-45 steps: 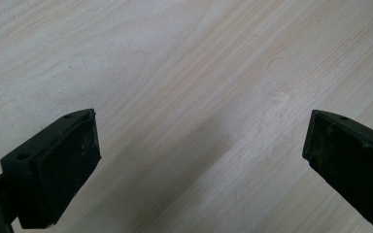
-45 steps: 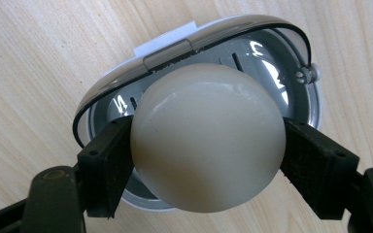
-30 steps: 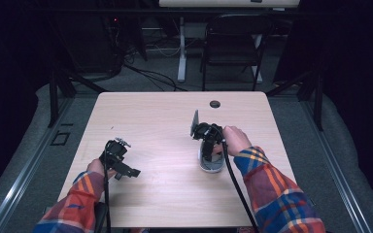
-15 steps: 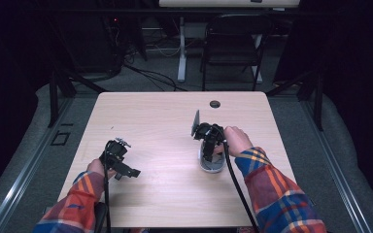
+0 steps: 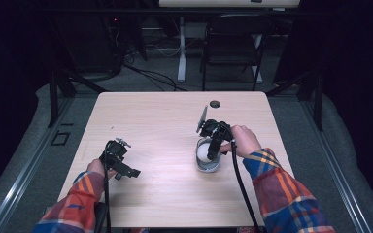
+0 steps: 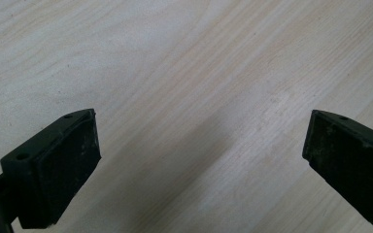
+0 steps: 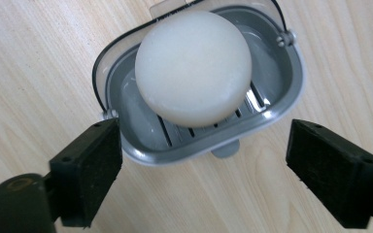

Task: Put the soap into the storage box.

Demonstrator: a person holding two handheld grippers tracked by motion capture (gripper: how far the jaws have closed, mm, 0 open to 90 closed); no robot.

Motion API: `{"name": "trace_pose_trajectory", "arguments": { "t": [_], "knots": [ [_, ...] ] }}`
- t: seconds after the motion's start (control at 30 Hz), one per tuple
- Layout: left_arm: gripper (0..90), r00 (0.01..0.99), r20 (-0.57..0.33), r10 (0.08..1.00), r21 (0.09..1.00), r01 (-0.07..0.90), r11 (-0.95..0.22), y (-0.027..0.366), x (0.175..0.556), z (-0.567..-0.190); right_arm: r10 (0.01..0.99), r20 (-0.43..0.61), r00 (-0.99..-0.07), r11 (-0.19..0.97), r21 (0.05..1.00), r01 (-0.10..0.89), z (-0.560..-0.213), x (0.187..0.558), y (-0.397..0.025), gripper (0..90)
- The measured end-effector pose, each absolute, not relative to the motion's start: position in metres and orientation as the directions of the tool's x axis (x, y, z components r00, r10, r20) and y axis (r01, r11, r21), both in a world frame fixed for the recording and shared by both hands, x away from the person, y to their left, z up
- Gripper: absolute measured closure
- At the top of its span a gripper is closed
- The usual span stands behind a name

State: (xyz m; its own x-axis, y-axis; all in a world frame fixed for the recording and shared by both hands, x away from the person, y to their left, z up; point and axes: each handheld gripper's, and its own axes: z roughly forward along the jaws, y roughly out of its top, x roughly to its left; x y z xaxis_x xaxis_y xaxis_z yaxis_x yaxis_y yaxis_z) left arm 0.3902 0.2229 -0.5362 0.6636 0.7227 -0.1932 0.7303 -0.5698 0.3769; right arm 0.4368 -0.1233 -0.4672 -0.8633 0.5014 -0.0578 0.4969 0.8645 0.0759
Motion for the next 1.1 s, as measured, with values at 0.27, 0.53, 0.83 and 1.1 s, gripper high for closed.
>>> {"name": "trace_pose_trajectory", "arguments": {
  "t": [0.27,0.53,0.83,1.1],
  "knots": [
    [0.0,0.664,-0.193,0.723,0.377,0.73,-0.57,0.223,0.39,-0.536,0.536,-0.088,-0.839,0.842,0.119,0.526,-0.45,0.428,-0.146,2.9],
    [0.0,0.662,-0.193,0.724,0.375,0.732,-0.569,0.222,0.39,-0.536,0.565,-0.115,-0.817,0.822,0.166,0.545,-0.44,0.417,-0.174,0.0],
    [0.0,0.665,-0.19,0.723,0.373,0.73,-0.573,0.222,0.39,-0.536,0.613,-0.129,-0.779,0.787,0.186,0.588,-0.442,0.403,-0.208,0.0],
    [0.0,0.665,-0.189,0.722,0.376,0.729,-0.572,0.222,0.39,-0.536,0.658,-0.121,-0.743,0.751,0.173,0.637,-0.451,0.394,-0.237,0.0]
  ]
}}
